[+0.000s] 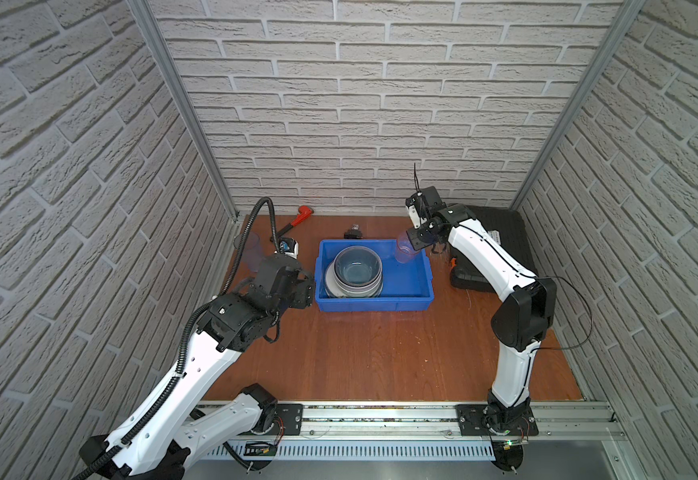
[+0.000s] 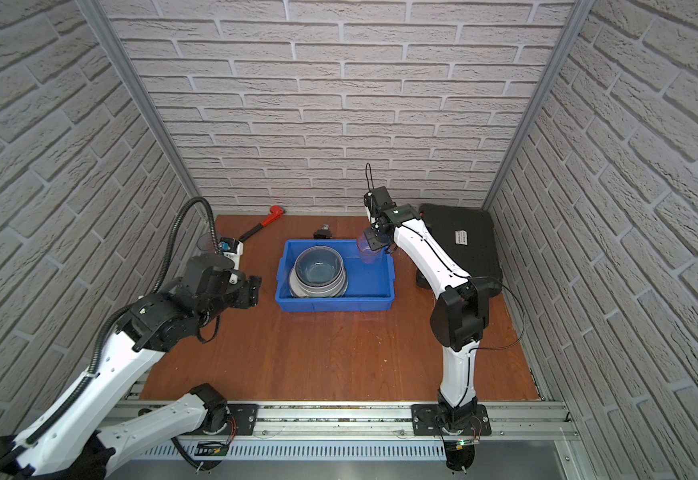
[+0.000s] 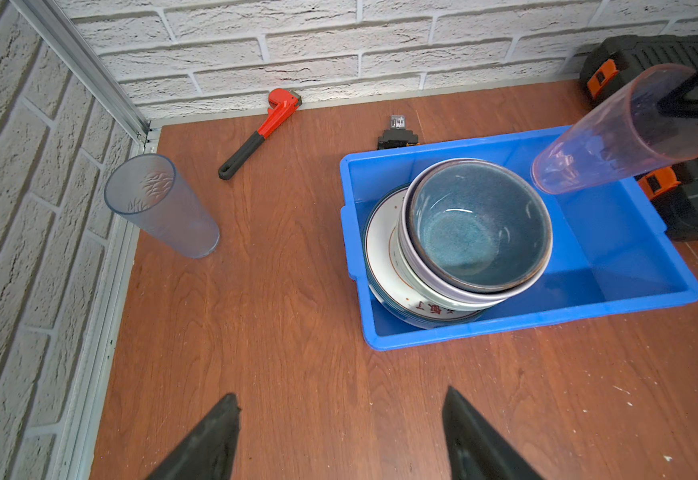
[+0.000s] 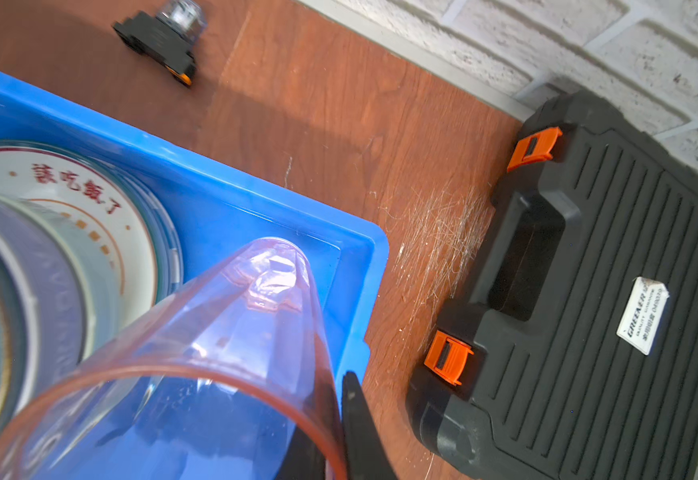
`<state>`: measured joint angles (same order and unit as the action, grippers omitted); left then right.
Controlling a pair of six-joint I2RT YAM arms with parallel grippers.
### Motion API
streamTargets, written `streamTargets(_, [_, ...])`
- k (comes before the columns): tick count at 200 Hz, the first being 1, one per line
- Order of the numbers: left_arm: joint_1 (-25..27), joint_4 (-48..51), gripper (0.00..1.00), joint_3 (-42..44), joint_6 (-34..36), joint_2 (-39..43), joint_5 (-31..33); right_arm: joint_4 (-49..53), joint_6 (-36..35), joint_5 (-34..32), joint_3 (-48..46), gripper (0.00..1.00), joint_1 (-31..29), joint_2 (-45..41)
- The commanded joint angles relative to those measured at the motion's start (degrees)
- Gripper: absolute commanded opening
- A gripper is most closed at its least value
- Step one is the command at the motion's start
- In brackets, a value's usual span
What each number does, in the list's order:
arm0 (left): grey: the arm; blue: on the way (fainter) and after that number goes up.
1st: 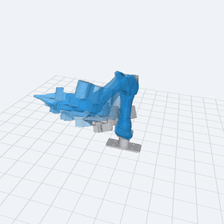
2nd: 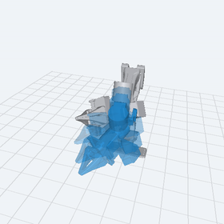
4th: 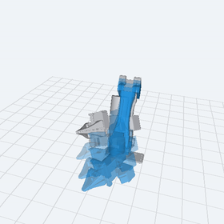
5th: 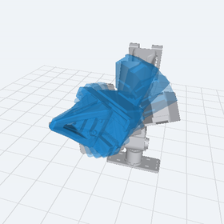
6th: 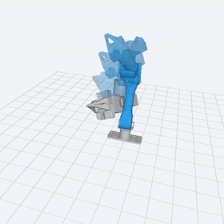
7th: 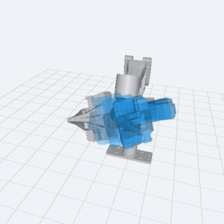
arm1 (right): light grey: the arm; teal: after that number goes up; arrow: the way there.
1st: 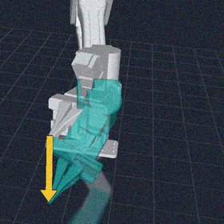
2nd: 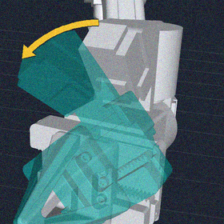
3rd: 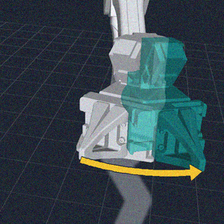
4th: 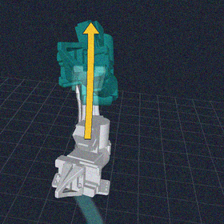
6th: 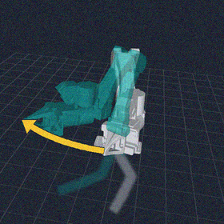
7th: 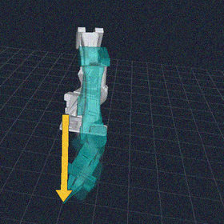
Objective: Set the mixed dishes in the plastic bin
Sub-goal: 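Lower the pink cup into the bin with the right gripper while the left draws back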
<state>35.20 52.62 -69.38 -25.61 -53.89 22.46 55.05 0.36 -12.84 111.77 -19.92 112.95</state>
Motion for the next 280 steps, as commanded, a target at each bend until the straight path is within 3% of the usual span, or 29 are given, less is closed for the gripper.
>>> streamTargets(1, [-0.8, 0.1, 0.77, 0.8, -0.2, 1.1, 1.4, 0.1, -0.4, 0.2, 2.1, 0.06, 1.0, 2.0])
streamTargets(166, [-2.5, -2.0, 0.79, 3.1, 0.0, -0.1, 0.3, -1.7, 2.7, 1.7, 4.6, 0.08, 4.1, 9.7])
streamTargets(280, [-3.1, -1.6, 0.79, 4.4, -0.4, 0.5, 0.5, -8.7, 5.1, 1.3, -0.3, 0.41, 4.8, 7.0])
